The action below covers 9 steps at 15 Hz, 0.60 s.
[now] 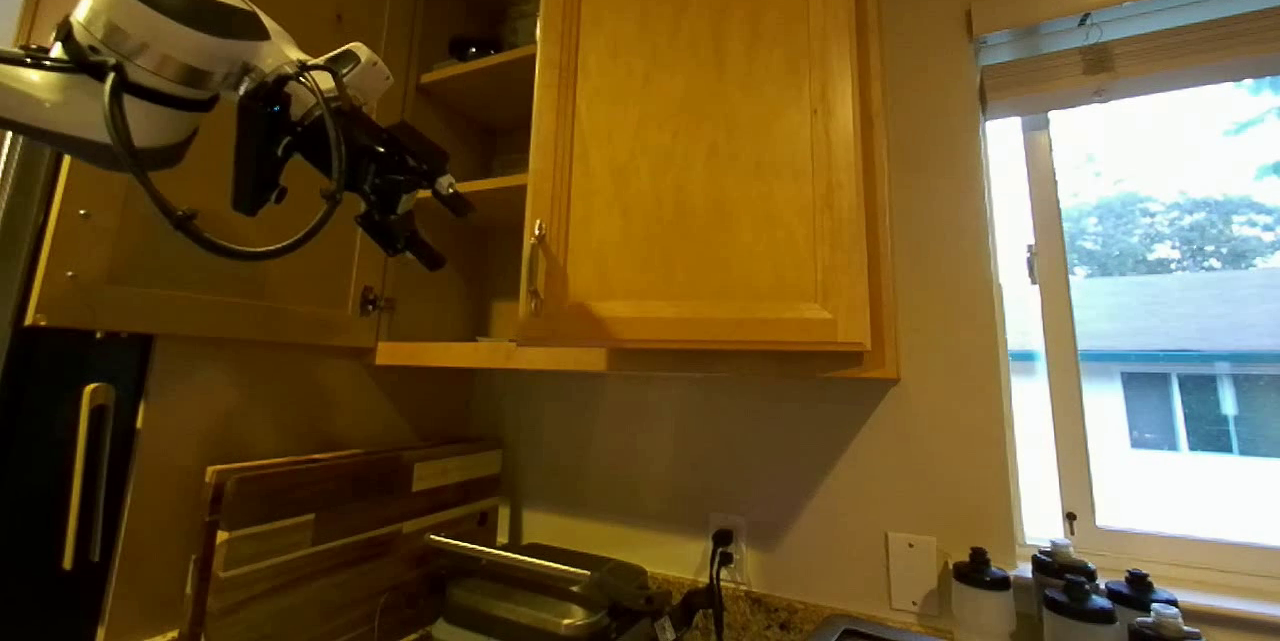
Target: Open the cabinet doors
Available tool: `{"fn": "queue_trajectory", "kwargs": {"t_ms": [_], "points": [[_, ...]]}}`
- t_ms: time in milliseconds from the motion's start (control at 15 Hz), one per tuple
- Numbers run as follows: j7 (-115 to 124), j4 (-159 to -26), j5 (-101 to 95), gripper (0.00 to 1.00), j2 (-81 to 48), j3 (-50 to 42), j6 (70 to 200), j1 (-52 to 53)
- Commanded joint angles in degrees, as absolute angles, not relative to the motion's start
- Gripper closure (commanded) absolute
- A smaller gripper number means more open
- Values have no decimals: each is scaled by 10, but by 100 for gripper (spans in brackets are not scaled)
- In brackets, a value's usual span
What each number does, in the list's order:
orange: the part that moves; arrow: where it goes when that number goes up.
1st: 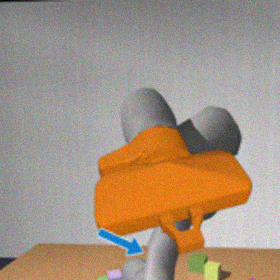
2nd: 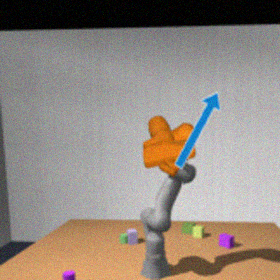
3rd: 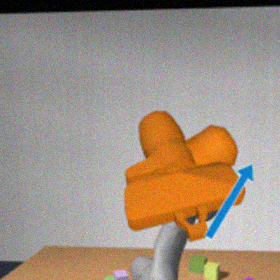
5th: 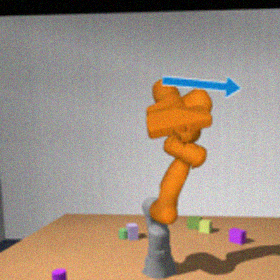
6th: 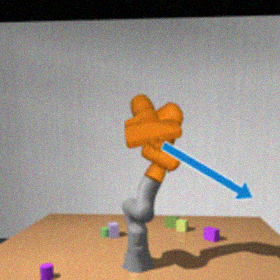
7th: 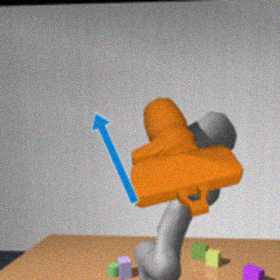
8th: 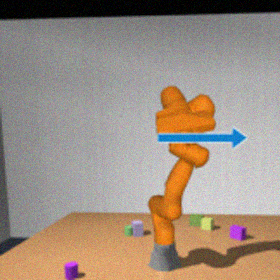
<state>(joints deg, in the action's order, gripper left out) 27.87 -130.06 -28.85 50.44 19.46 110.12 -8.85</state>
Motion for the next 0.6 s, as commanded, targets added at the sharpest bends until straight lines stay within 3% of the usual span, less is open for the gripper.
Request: {"fn": "queue_trajectory", "kwargs": {"t_ms": [0, 533], "points": [[306, -1228, -291, 0, 422, 223, 1096, -103], [504, -1073, -305, 0, 281, 283, 1004, -112]]}}
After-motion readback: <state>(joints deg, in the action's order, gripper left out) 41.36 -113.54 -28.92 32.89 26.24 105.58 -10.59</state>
